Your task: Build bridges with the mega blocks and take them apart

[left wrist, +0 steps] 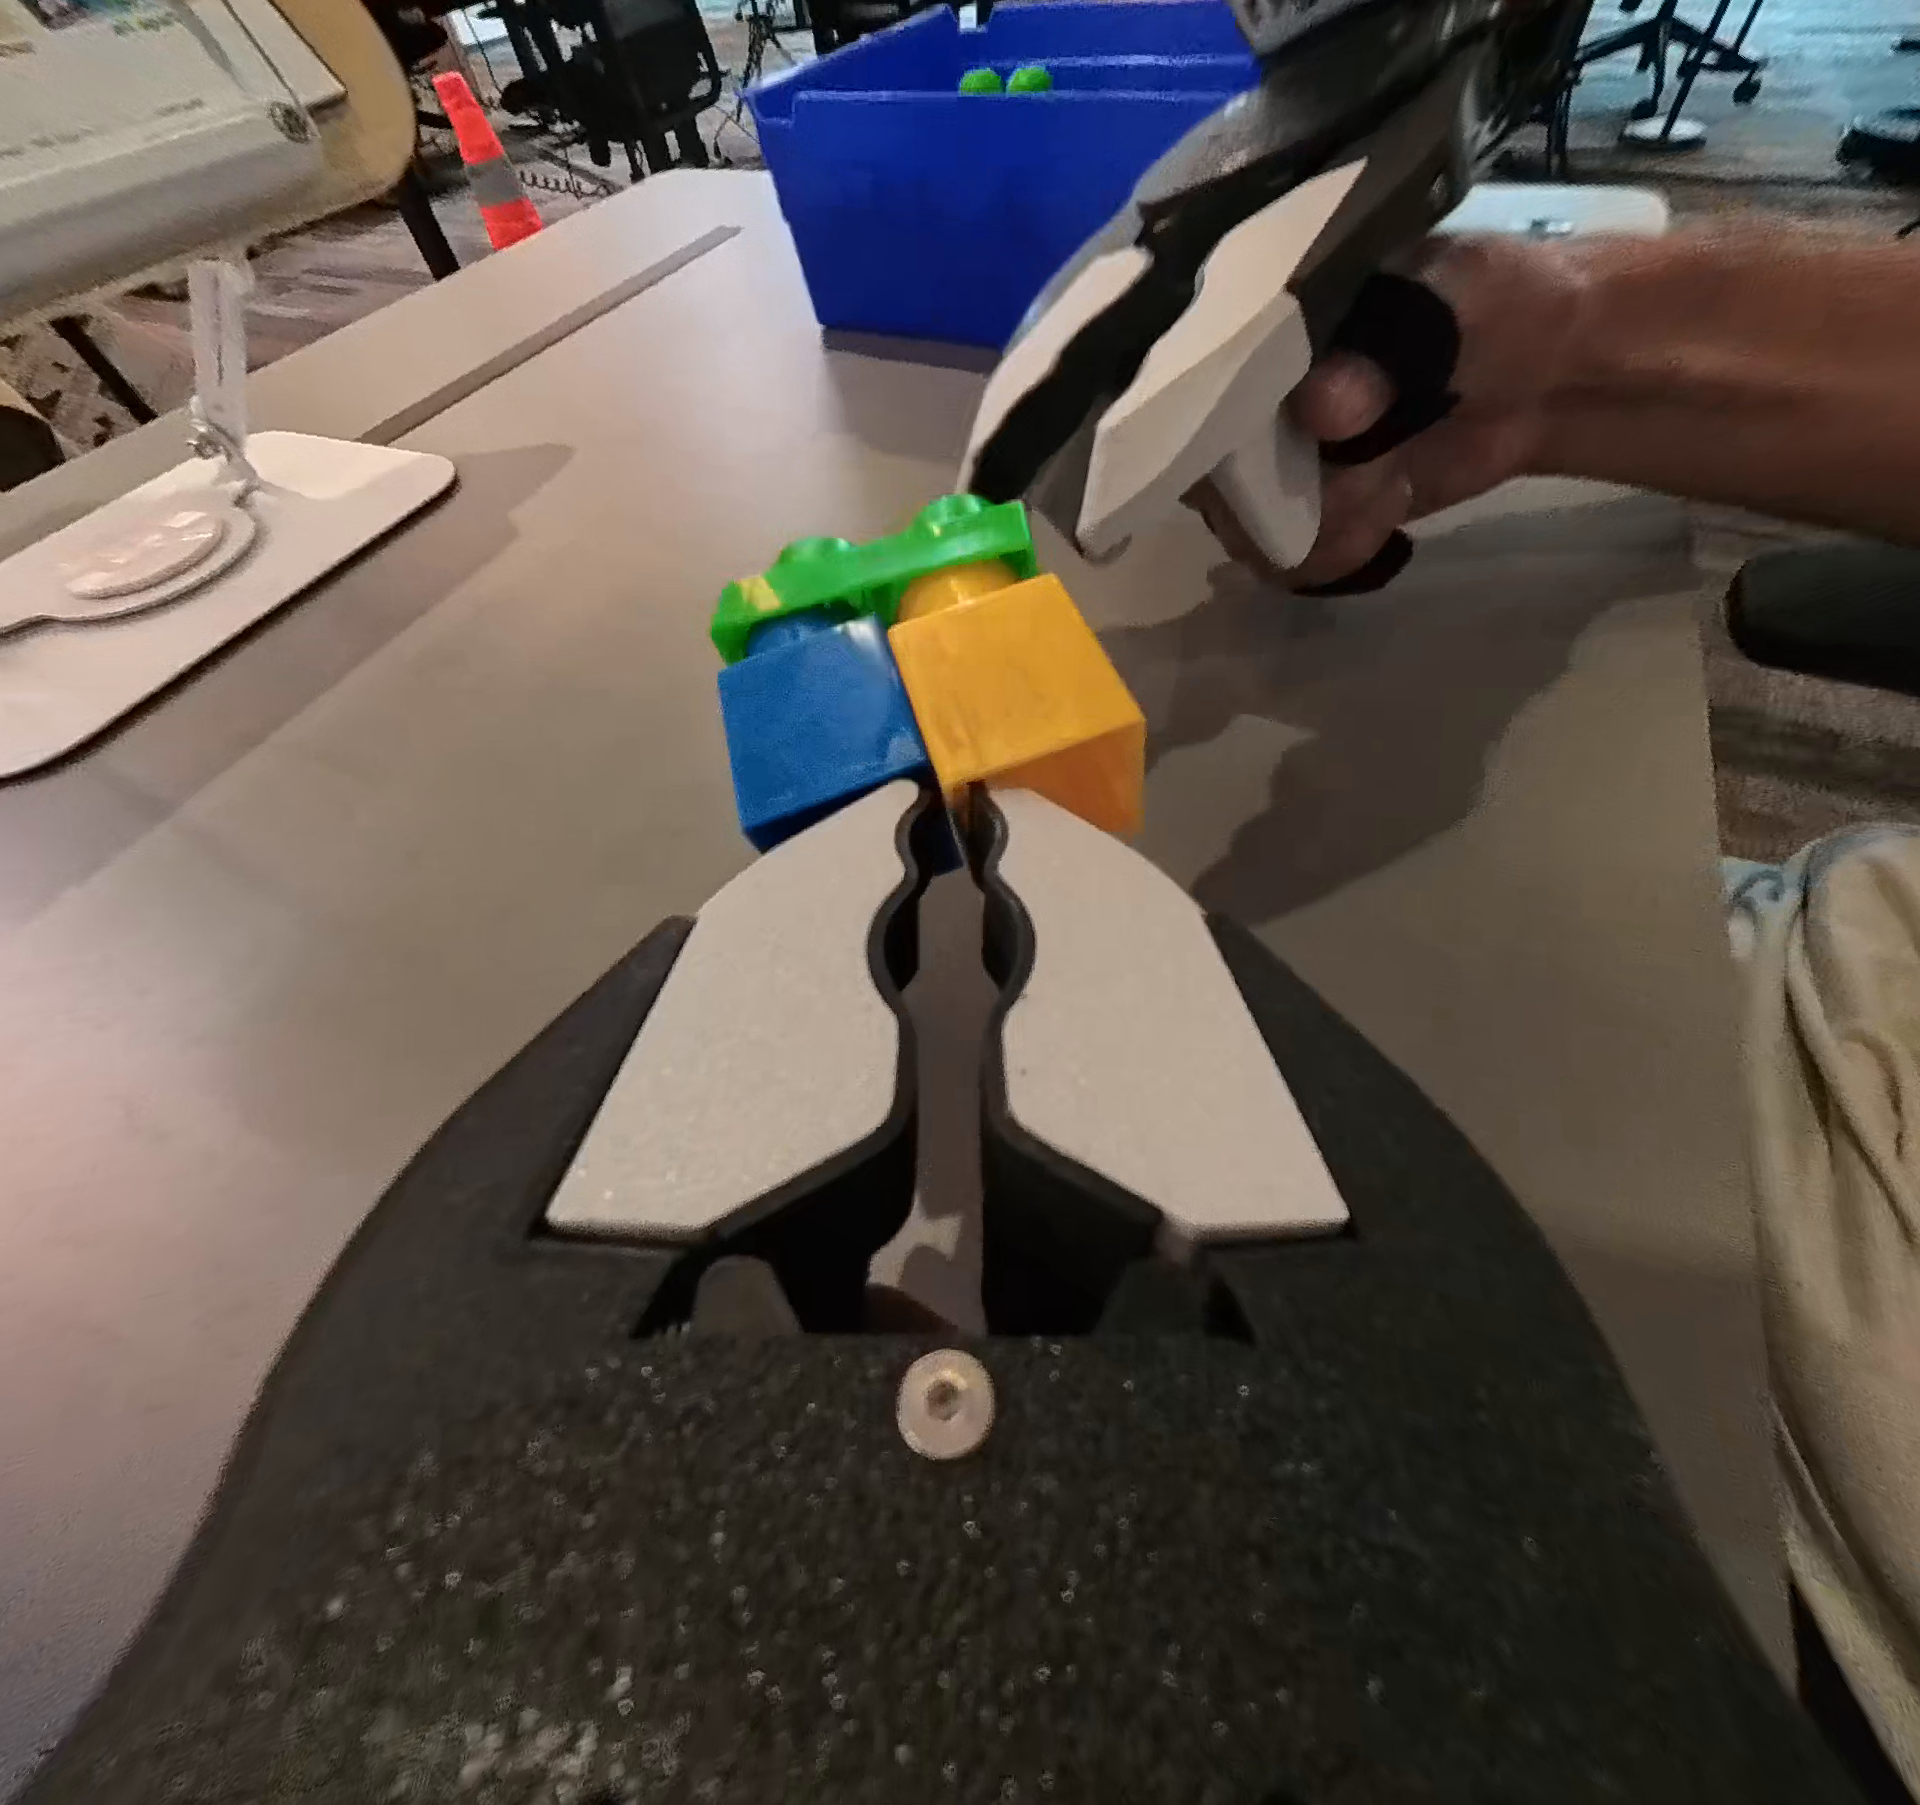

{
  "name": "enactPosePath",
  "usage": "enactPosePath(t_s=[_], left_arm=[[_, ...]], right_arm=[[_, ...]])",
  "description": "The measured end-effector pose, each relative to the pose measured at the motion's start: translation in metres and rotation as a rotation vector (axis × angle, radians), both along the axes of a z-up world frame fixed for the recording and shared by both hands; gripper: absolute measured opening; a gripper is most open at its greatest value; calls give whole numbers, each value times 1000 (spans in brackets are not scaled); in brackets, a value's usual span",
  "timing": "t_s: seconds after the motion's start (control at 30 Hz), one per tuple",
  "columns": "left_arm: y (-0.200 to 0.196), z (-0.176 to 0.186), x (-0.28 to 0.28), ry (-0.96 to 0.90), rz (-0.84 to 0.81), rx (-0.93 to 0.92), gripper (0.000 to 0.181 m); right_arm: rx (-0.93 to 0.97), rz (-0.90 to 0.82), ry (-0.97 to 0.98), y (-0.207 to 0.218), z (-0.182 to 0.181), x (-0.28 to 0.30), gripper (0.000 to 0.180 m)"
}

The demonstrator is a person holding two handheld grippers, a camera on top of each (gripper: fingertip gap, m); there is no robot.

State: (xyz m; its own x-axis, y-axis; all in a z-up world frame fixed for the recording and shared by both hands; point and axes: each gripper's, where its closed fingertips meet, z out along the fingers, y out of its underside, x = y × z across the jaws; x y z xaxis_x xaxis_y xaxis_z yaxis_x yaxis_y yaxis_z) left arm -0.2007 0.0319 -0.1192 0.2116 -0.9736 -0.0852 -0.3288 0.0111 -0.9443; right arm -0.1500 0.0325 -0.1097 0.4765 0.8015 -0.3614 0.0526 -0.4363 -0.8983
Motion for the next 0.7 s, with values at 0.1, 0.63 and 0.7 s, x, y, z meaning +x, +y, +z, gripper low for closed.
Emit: enactPosePath(t_s=[0.1, 0.63, 0.7], left_arm=[[0, 10, 1, -49, 4, -6, 8], [7, 8, -7, 26, 13, 16, 10], [5, 13, -10, -2, -5, 4, 10]], right_arm=[[5, 18, -7, -3, -3, -5, 37], [30, 62, 27, -10, 1, -20, 30], [33, 63, 29, -10, 3, -20, 31]])
